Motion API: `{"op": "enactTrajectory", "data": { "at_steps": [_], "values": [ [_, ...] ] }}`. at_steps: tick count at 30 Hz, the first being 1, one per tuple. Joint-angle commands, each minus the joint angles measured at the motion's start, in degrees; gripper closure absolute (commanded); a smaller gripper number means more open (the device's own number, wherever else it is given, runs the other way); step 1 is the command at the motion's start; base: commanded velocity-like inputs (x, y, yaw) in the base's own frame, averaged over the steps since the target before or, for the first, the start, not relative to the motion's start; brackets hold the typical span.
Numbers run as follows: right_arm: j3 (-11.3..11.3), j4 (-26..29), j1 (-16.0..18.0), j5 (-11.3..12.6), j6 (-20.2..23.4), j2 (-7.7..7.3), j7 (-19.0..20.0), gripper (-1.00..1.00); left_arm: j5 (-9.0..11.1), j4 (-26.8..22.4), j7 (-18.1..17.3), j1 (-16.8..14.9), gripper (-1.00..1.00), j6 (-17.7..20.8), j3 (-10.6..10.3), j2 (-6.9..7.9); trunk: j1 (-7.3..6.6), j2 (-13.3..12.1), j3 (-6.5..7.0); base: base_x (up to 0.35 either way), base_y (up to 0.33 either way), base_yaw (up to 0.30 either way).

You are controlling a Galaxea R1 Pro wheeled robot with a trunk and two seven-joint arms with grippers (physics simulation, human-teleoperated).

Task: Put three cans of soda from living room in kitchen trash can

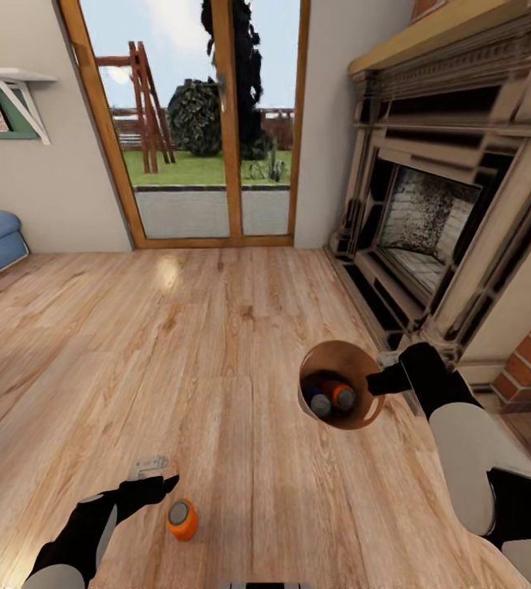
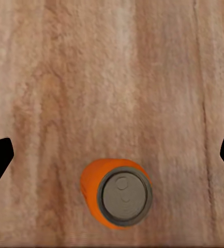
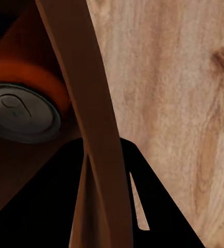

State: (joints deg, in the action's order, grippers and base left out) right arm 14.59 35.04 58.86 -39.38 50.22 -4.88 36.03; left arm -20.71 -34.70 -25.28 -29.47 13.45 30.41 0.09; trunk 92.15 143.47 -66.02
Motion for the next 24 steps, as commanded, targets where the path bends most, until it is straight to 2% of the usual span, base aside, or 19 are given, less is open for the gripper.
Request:
{"op": "enactTrajectory", "data": {
  "at_steps": [1, 2, 4, 6, 24],
  "values": [
    [0.02, 0.03, 0.07, 0.86, 0.21, 0.01, -0.02, 1.0, 0.02, 0.05, 0.14, 0.01, -1.0, -0.02, -0.25, 0.0, 0.01, 0.02, -0.22, 0.0, 0.0, 0.0],
    [0.0, 0.03, 0.1, 0.85, 0.23, 0.02, -0.02, 1.0, 0.03, 0.09, 0.24, 0.01, -1.0, -0.04, -0.58, 0.0, 0.04, 0.04, -0.44, 0.0, 0.0, 0.0],
    [-0.06, 0.03, 0.17, 0.75, 0.29, 0.02, 0.0, 1.0, 0.05, 0.19, 0.58, 0.02, -1.0, -0.12, -2.55, 0.0, 0.09, 0.06, -0.88, 0.0, 0.0, 0.0],
    [-0.07, 0.03, 0.17, 0.73, 0.3, 0.06, 0.01, 1.0, 0.05, 0.22, 0.68, 0.02, -1.0, -0.16, -3.27, 0.0, 0.14, 0.09, -1.33, 0.0, 0.0, 0.0],
    [-0.44, 0.02, 0.87, 0.71, 0.48, 0.21, 0.01, 1.0, 0.05, 0.24, 0.83, -0.05, -1.0, -0.24, -3.77, 0.01, 0.61, 0.33, -5.31, 0.0, 0.0, 0.0]
  ]
}}
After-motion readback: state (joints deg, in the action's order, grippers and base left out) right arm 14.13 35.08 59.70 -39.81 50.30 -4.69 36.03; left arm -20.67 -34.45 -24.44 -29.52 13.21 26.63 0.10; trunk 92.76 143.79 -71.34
